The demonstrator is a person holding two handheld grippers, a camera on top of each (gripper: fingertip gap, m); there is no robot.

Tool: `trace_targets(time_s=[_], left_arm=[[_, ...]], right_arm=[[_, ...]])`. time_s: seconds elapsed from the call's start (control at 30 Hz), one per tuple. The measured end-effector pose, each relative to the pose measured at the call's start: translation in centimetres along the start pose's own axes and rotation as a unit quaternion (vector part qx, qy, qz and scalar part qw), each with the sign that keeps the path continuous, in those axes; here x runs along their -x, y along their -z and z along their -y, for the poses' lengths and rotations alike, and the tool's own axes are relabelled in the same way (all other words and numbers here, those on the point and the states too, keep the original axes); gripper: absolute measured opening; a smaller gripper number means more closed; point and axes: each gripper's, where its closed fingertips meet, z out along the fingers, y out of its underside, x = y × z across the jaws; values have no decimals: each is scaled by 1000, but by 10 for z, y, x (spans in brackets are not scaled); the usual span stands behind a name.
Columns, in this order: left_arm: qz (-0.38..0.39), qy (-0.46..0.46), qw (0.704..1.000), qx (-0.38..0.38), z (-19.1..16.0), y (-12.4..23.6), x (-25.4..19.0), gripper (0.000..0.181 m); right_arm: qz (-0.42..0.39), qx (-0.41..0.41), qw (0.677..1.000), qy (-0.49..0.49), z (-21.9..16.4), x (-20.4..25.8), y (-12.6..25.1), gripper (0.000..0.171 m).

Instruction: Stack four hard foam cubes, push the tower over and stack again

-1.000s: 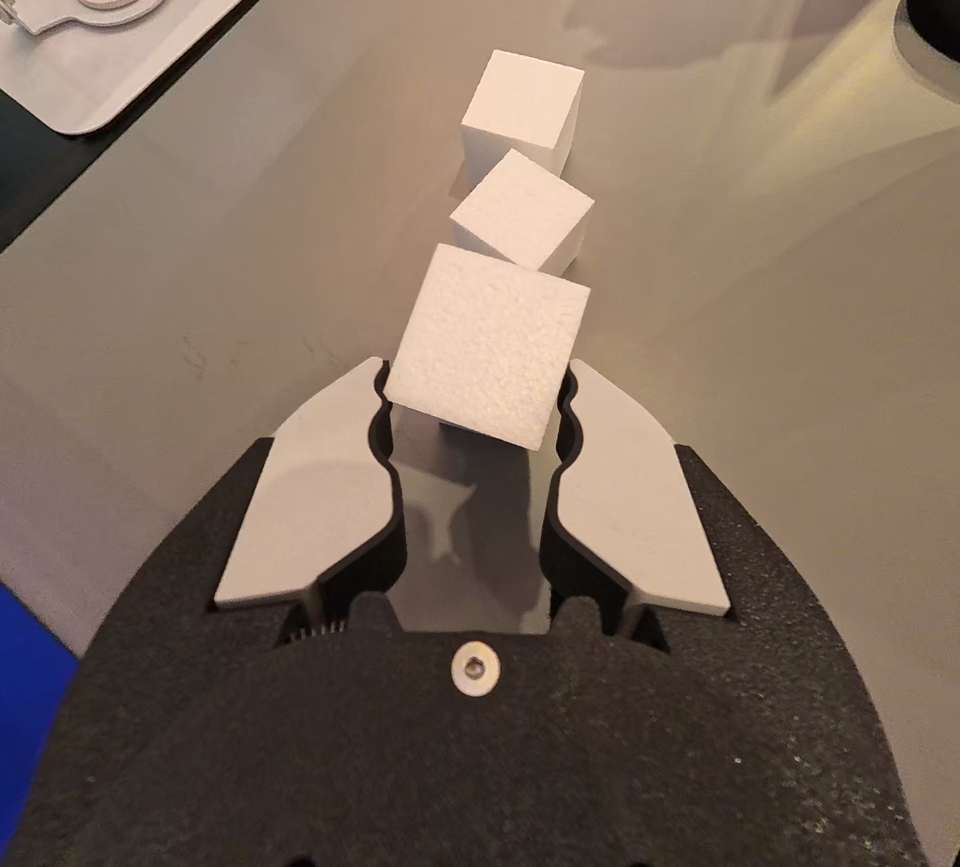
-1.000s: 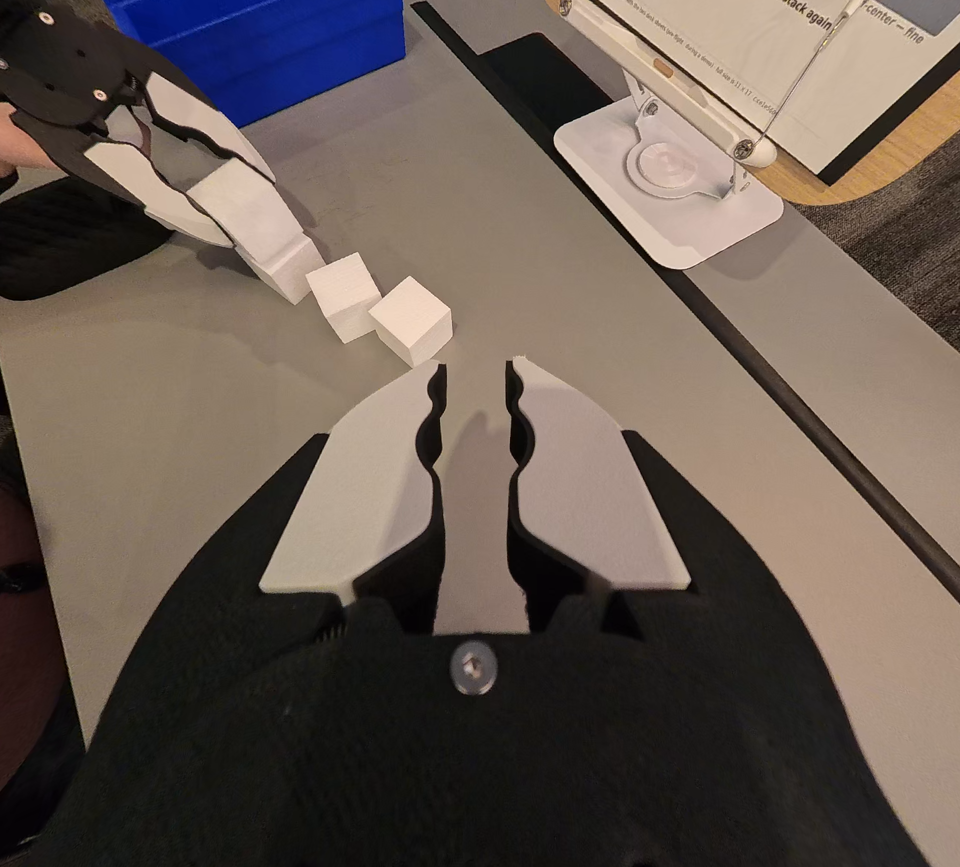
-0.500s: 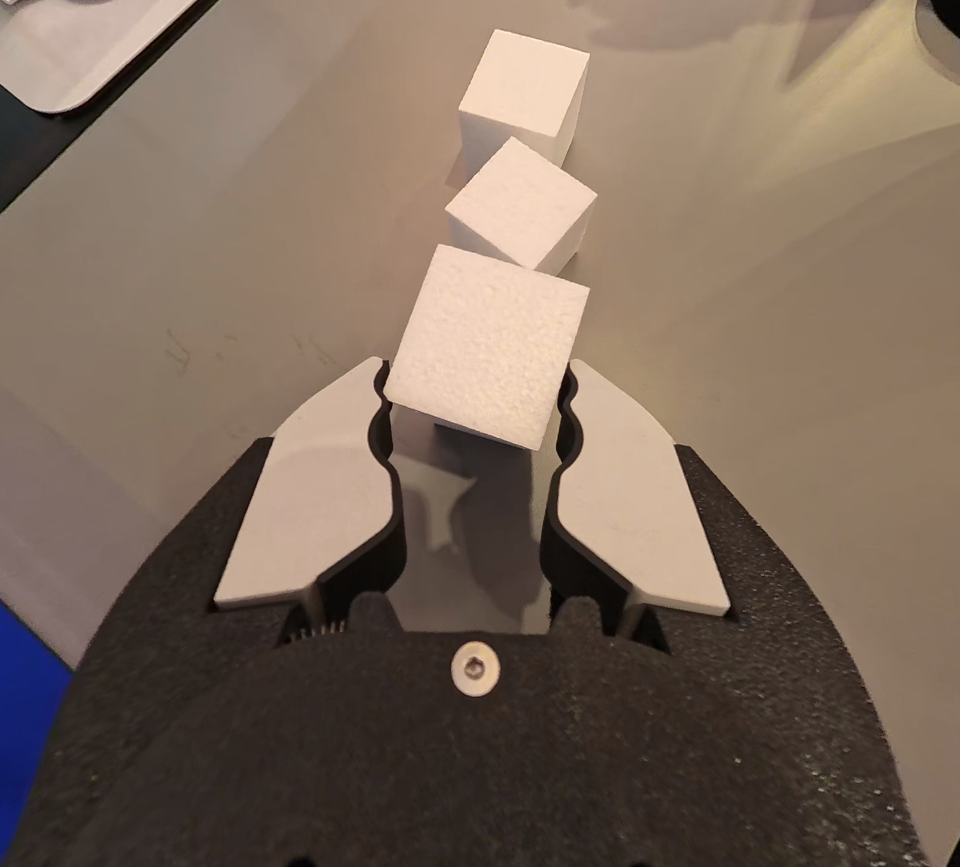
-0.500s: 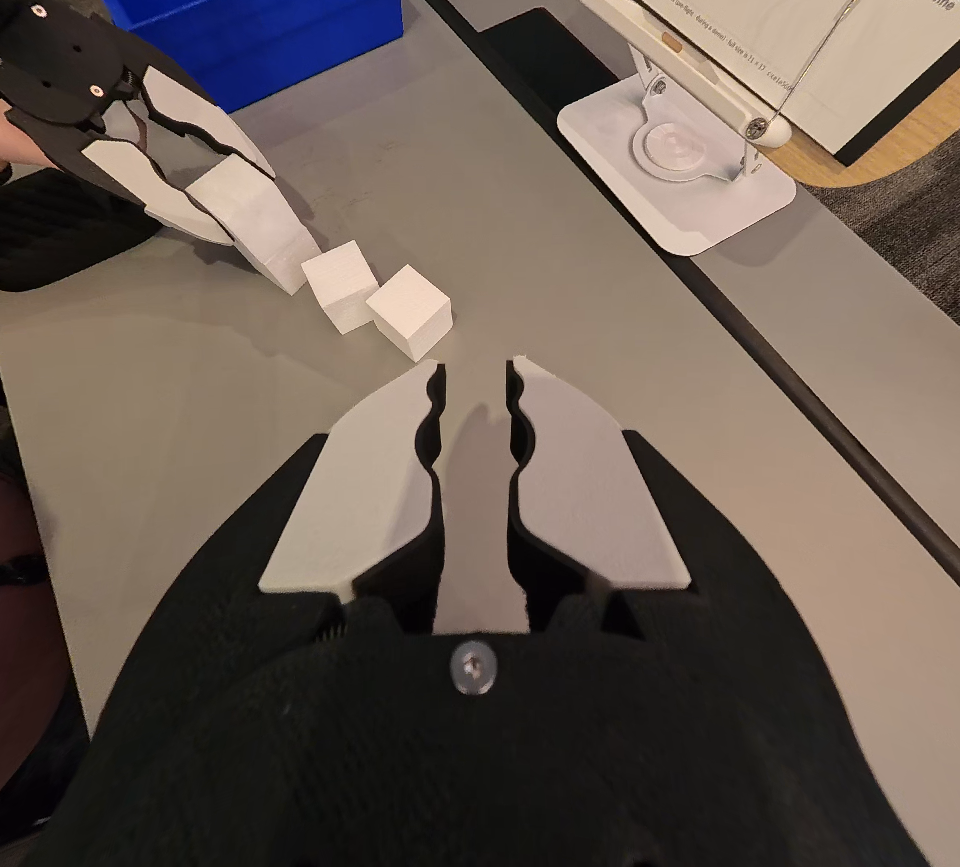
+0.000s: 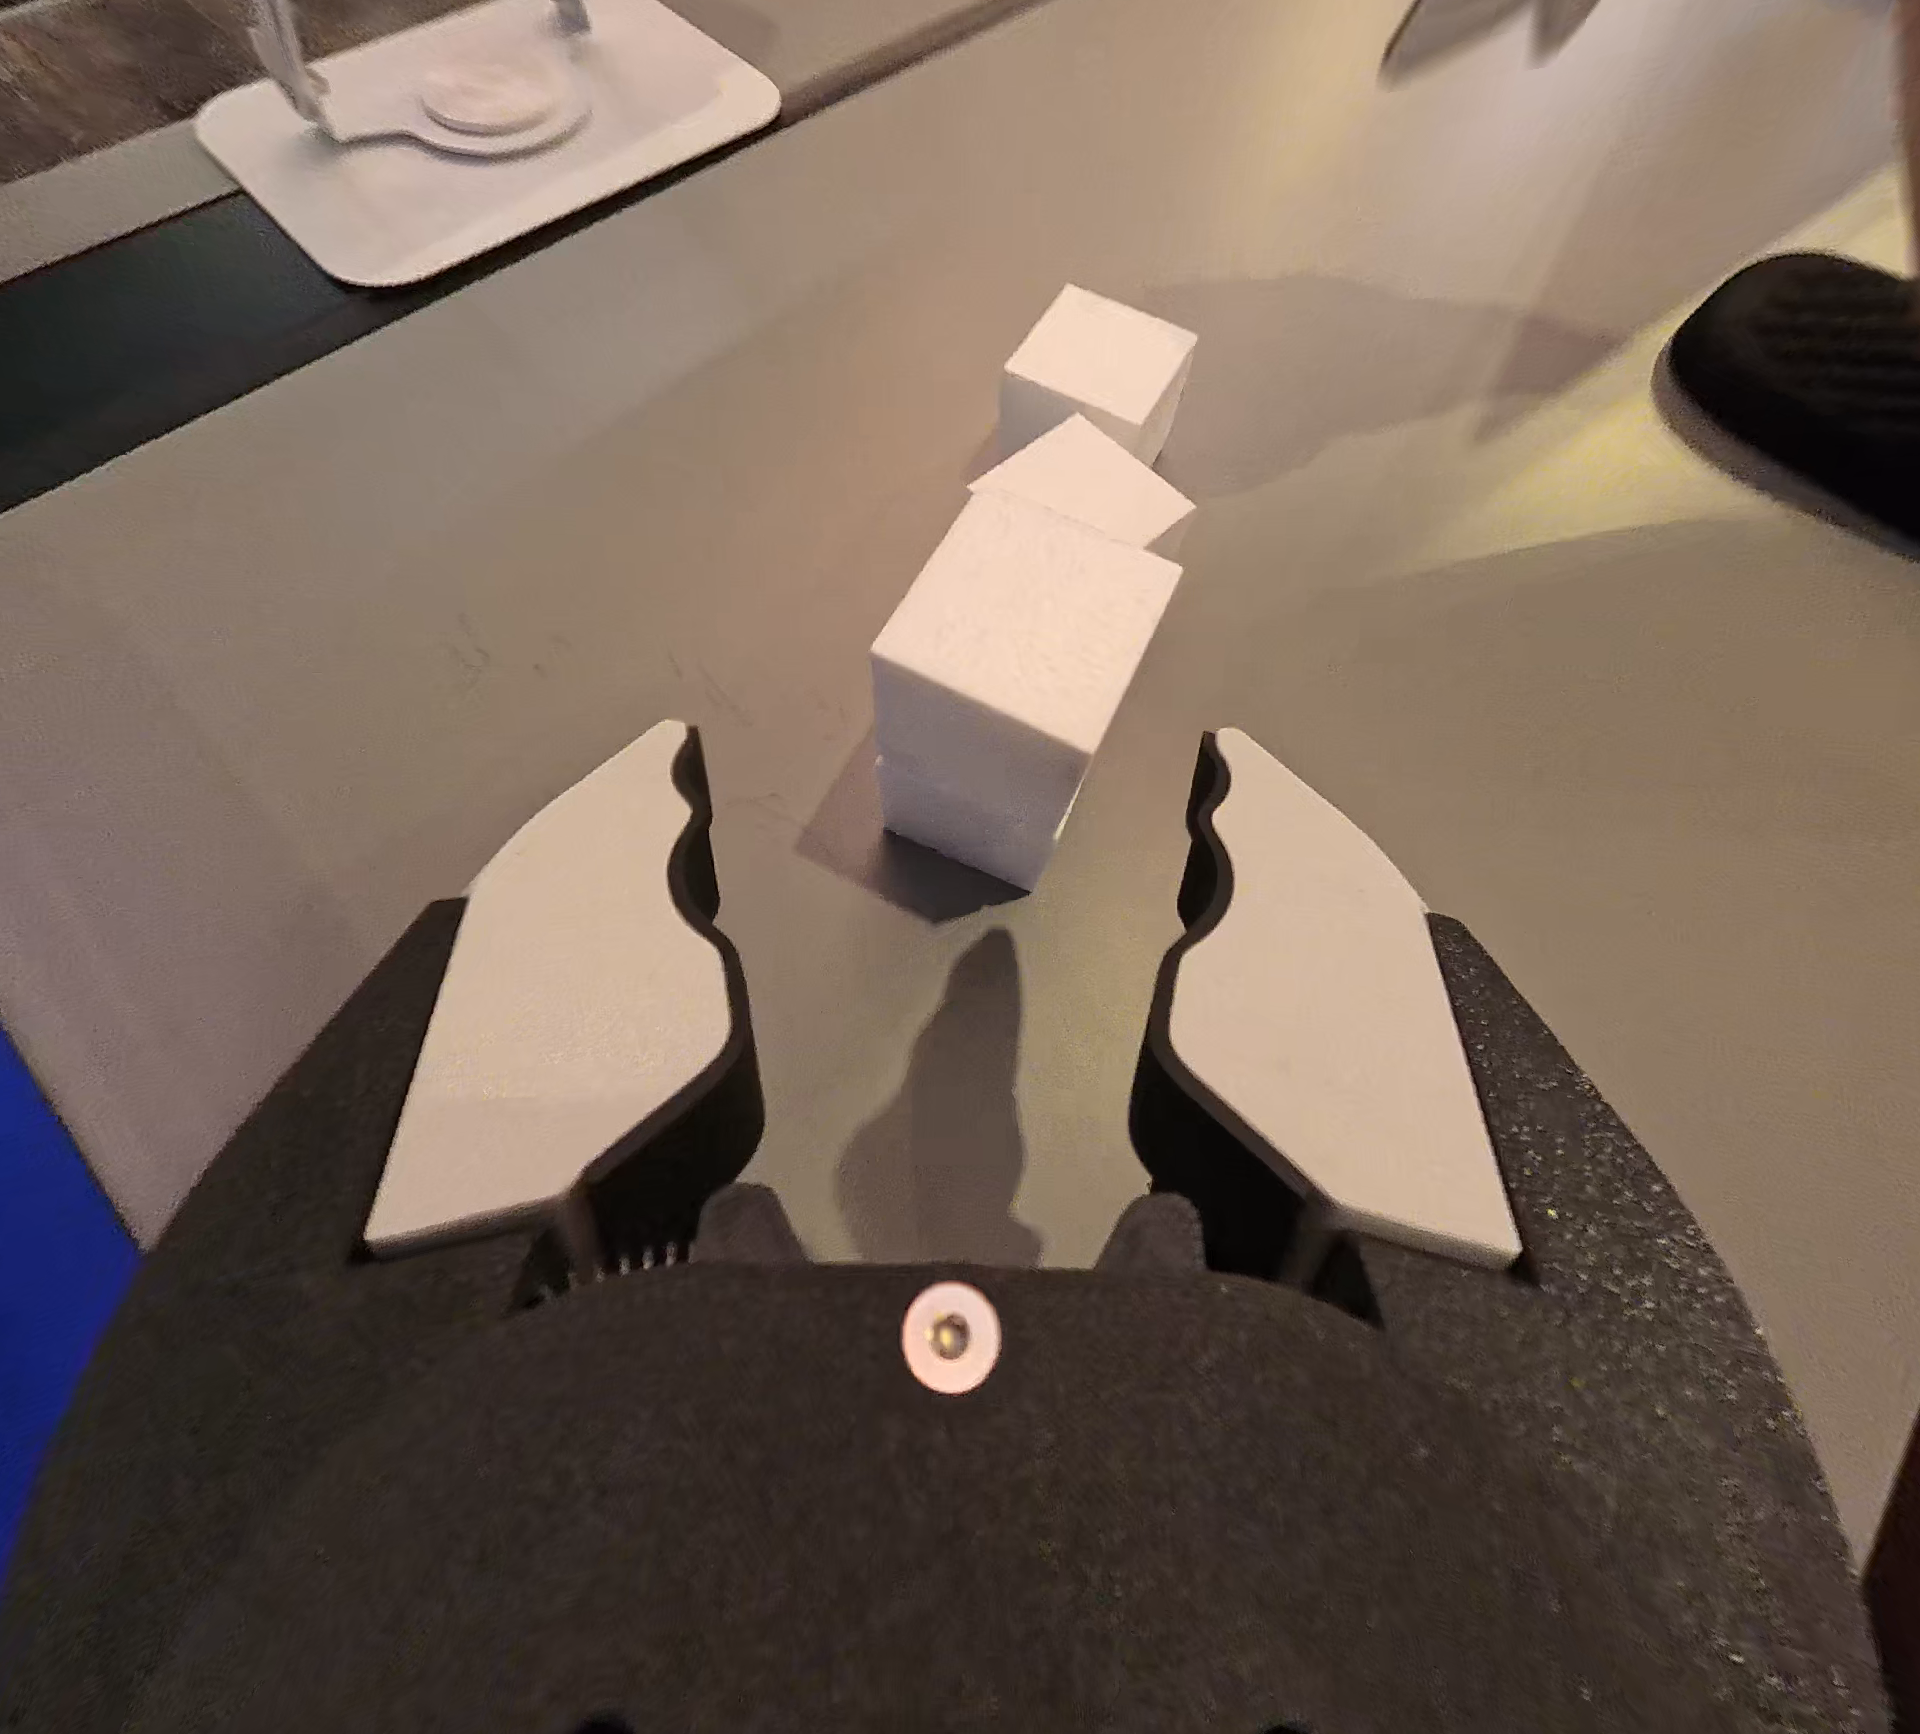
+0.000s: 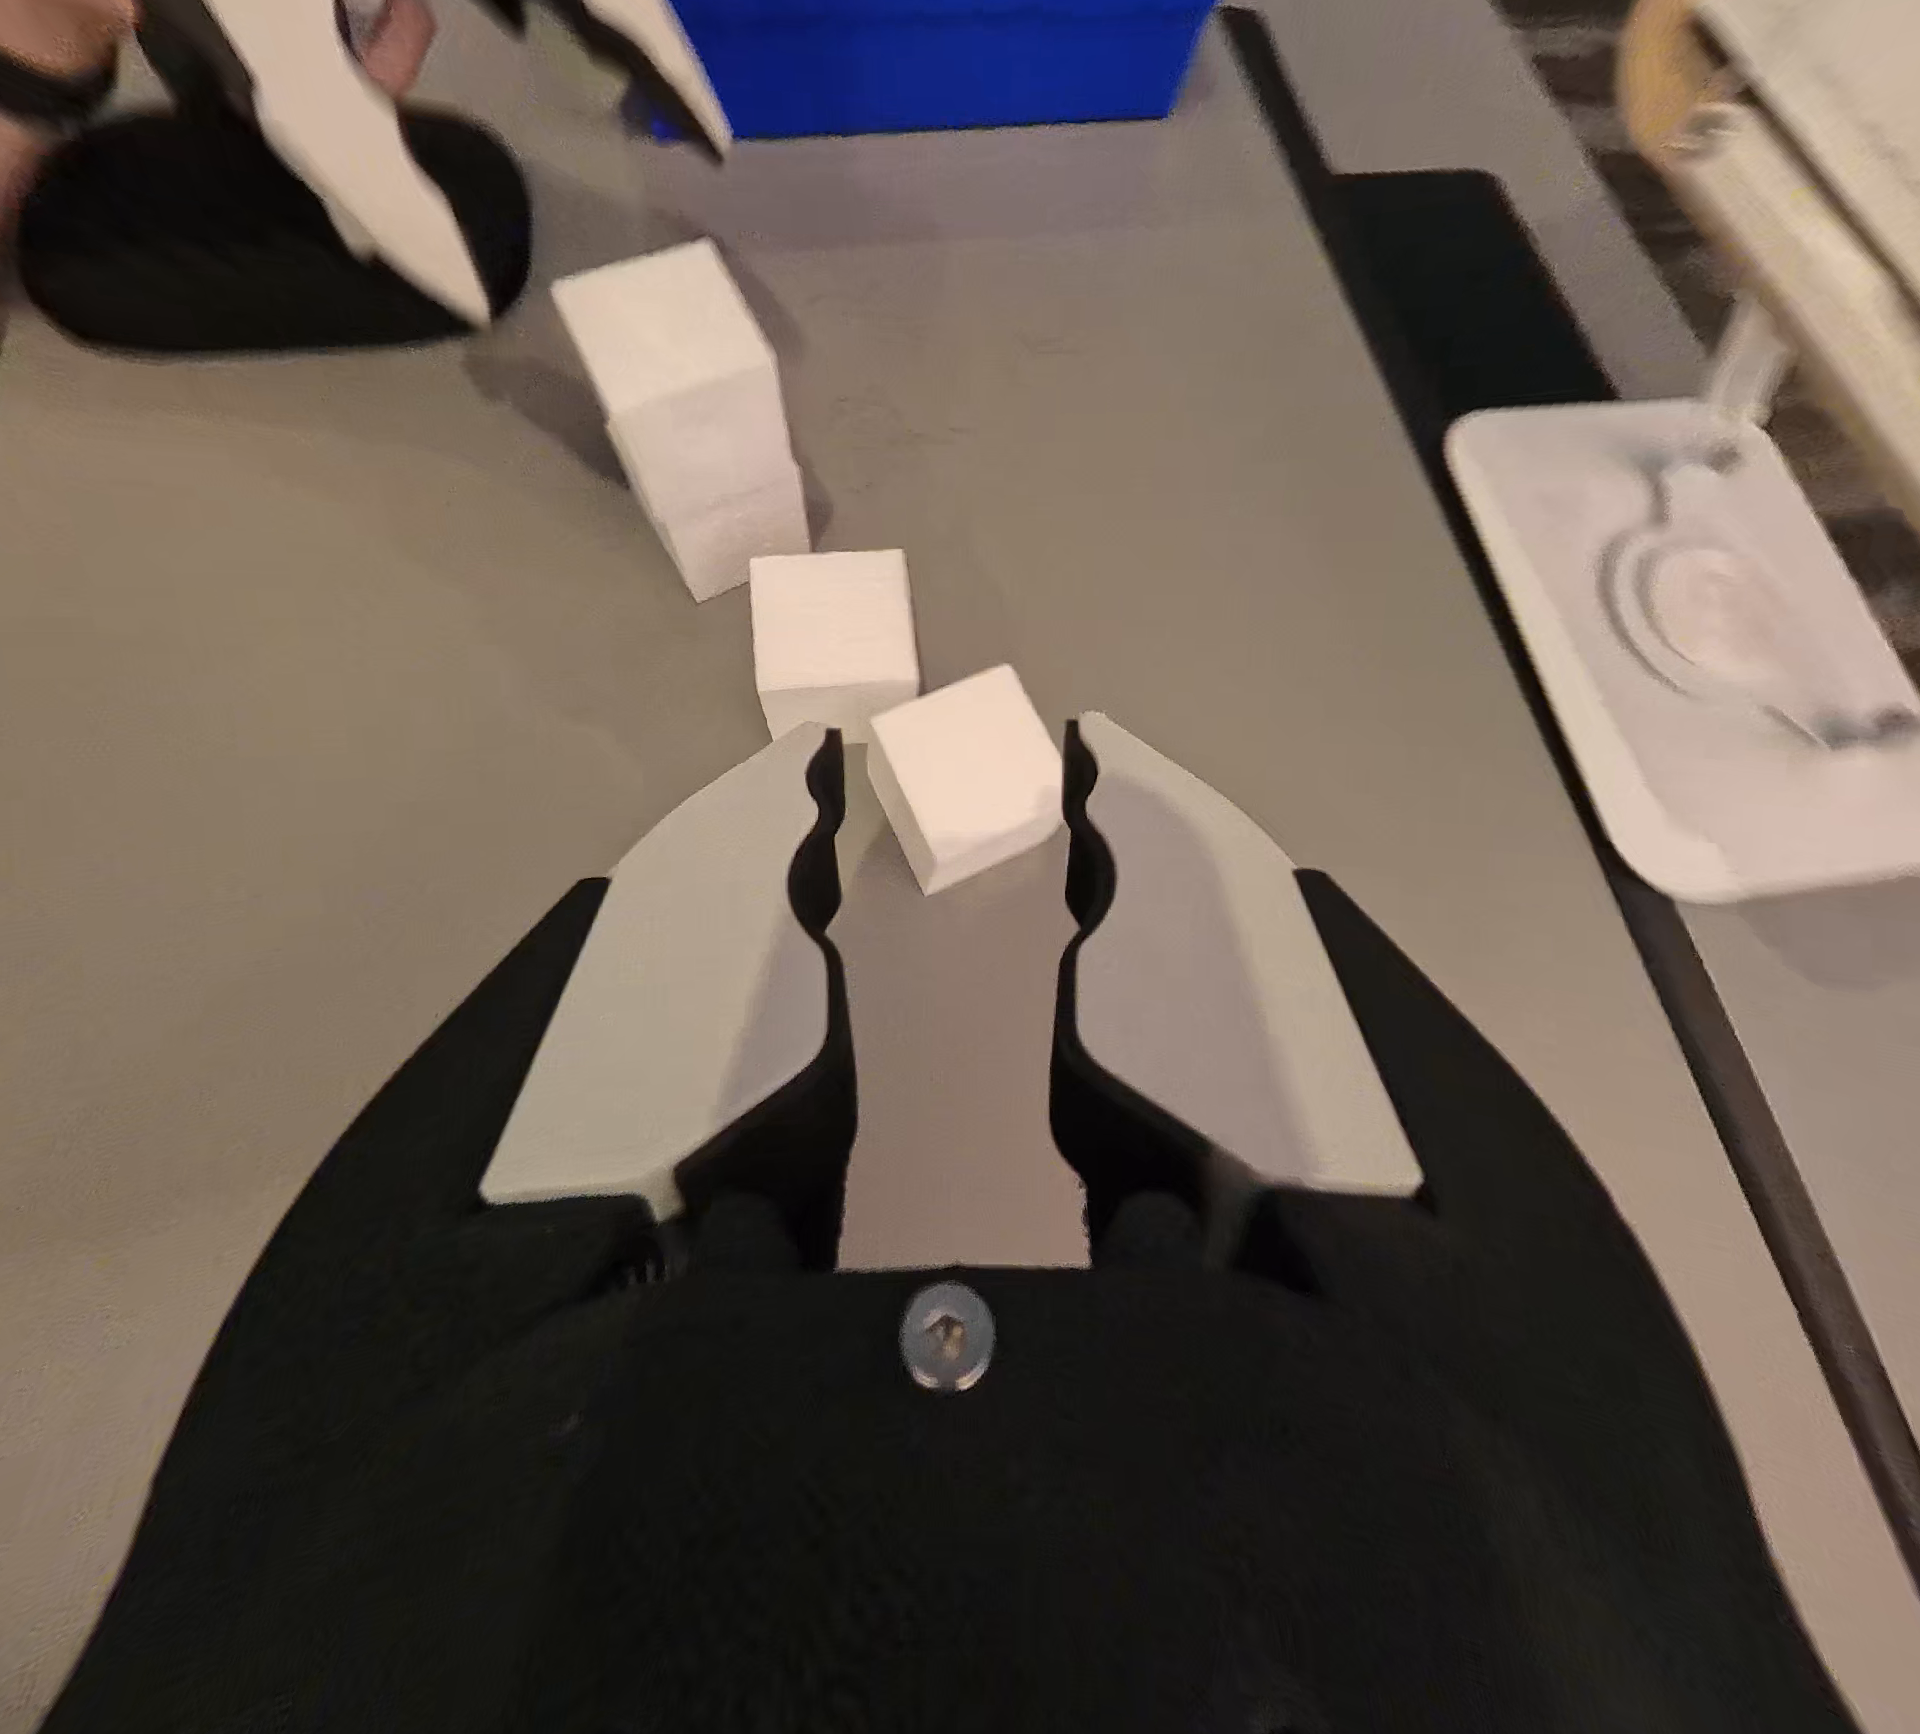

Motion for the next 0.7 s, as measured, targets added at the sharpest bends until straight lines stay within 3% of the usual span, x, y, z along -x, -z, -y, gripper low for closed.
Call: trace_targets(time_s=[0.13,0.2,0.33,0.47,0.7], left_arm=[[18,24,999,-33,-7,22,15,88],[25,37,998,-46,-12,29,24,88],[19,62,995,-72,-20,33,34,89],[26,54,995,-75,-26,30,39,90],[31,55,994,-85,-27,29,41,88]], right_arm=[[33,6,997,67,-24,8,-47,55],[27,-8,998,62,-32,0,-57,67],[36,-1,999,33,-55,-11,-70,77],[56,26,998,12,-75,-11,-84,77],[68,31,997,3,-81,-11,-88,61]])
